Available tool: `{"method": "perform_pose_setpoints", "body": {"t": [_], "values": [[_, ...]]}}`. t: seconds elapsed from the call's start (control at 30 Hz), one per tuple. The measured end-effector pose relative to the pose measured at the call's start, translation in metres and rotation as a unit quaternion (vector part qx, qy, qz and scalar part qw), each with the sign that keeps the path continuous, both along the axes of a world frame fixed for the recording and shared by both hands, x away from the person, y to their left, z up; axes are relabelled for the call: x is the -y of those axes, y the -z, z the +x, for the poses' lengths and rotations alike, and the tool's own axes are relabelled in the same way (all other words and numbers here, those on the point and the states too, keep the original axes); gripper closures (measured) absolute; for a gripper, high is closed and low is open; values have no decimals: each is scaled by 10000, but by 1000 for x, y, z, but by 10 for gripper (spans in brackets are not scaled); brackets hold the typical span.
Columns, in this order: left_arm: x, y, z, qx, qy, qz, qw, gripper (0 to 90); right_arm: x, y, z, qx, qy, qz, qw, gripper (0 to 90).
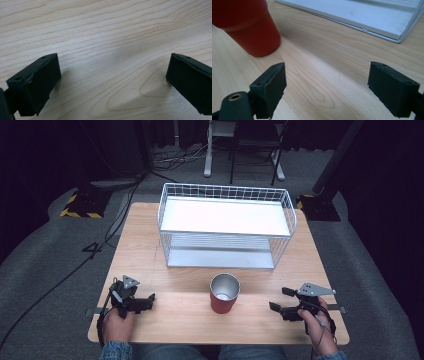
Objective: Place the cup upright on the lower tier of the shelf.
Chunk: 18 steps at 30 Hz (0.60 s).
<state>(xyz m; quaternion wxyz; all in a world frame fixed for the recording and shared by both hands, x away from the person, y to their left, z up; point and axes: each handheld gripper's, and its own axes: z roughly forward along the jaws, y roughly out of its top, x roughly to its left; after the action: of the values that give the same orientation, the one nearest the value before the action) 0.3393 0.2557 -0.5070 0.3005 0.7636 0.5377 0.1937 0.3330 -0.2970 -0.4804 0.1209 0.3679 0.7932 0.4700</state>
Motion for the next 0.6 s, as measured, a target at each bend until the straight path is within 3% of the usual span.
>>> {"method": "perform_pose_setpoints", "body": {"t": [0.3,0.6], "values": [[0,0,0,2,-2,-1,10000,0,-14,-6,-5,144,-195,155,9996,157],[0,0,-4,0,-44,2,10000,0,-40,-6,-6,269,-466,215,9983,155]]}}
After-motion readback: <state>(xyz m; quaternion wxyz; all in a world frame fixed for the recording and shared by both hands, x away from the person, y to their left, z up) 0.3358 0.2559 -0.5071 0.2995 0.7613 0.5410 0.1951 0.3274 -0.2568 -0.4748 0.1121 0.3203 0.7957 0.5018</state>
